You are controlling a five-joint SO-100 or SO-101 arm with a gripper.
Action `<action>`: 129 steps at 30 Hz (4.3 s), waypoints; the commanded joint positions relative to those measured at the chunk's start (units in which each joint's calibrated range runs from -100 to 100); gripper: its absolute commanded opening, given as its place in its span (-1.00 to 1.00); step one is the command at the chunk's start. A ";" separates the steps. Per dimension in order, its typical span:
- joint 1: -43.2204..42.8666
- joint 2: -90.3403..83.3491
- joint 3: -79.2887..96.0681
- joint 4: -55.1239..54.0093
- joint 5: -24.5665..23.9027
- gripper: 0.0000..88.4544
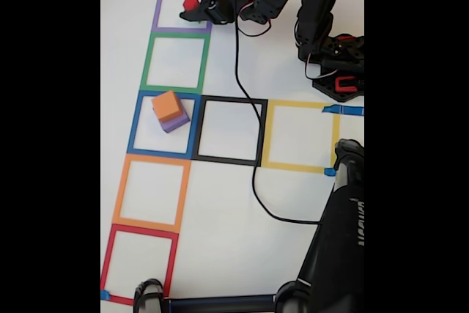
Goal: Tower of hanoi
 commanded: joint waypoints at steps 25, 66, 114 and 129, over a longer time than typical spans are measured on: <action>-1.97 7.93 -3.51 -6.78 0.36 -0.78; -9.25 -35.18 -35.87 85.37 0.36 -0.94; -26.22 -37.44 -4.24 54.11 0.36 -0.93; -26.80 -8.78 1.67 15.82 0.36 -0.93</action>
